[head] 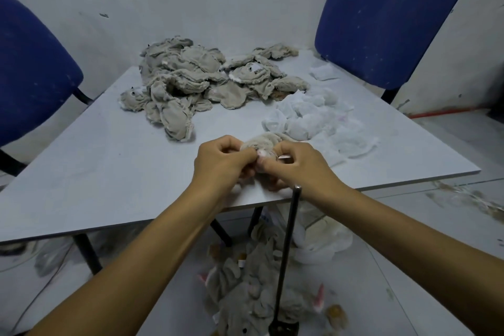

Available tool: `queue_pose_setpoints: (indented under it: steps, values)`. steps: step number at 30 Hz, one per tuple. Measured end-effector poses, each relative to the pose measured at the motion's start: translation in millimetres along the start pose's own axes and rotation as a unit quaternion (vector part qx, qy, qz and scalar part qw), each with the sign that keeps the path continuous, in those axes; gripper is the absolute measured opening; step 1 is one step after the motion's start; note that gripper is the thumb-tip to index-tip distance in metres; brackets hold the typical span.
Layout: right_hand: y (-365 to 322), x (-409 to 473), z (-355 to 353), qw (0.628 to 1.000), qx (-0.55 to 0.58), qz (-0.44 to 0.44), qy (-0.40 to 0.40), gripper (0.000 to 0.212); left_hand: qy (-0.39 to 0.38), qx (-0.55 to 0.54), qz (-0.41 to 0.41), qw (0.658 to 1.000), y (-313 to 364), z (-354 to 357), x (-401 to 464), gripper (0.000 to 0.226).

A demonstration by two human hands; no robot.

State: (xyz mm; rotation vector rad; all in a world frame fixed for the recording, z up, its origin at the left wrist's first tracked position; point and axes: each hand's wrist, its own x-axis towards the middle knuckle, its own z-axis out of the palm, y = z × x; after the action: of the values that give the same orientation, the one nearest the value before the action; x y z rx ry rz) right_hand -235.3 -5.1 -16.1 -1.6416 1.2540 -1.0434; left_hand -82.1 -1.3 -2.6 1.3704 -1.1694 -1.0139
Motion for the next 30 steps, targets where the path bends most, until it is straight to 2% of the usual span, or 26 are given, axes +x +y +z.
queue_pose_setpoints:
  steps: [4, 7, 9, 13, 17, 20, 21, 23, 25, 28, 30]
  values:
    - [1, 3, 2, 0.999, 0.03, 0.01, 0.042, 0.027, 0.03, 0.005, -0.007, 1.0, 0, 8, -1, 0.015]
    - [4, 5, 0, 0.996, 0.038, 0.018, 0.075, 0.02, -0.036, -0.01, 0.001, 0.999, -1, 4, -9, 0.013]
    - [5, 6, 2, 0.995, 0.032, 0.02, 0.09, 0.017, -0.038, -0.005, 0.019, 0.999, -2, 2, -13, 0.014]
    - [6, 7, 8, 0.991, 0.009, 0.018, 0.13, 0.015, 0.028, 0.127, 0.118, 0.984, -5, 7, -22, 0.018]
    - [8, 12, 10, 0.983, -0.044, 0.021, 0.176, 0.026, 0.044, 0.216, 0.256, 0.941, -5, 18, -30, 0.019]
    - [4, 14, 6, 0.989, 0.07, 0.05, 0.122, 0.03, -0.01, 0.173, 0.235, 0.956, 4, 5, -13, 0.016]
    - [2, 14, 3, 0.988, 0.107, 0.064, 0.093, 0.027, -0.052, 0.18, 0.24, 0.953, 7, -2, -7, 0.024]
    - [-3, 14, 0, 0.984, 0.144, 0.101, 0.032, 0.019, -0.133, 0.242, 0.263, 0.925, 3, -15, 1, 0.056]
    - [-9, 13, 0, 0.978, 0.158, 0.132, -0.024, 0.016, -0.169, 0.255, 0.256, 0.917, -3, -18, 2, 0.067]
    - [-17, 14, -4, 0.956, 0.255, 0.145, -0.009, 0.009, -0.115, 0.219, 0.211, 0.946, -8, -18, 6, 0.055]
    - [-17, 12, -9, 0.958, 0.268, 0.102, 0.005, 0.015, -0.049, 0.24, 0.192, 0.95, -10, -20, 12, 0.042]
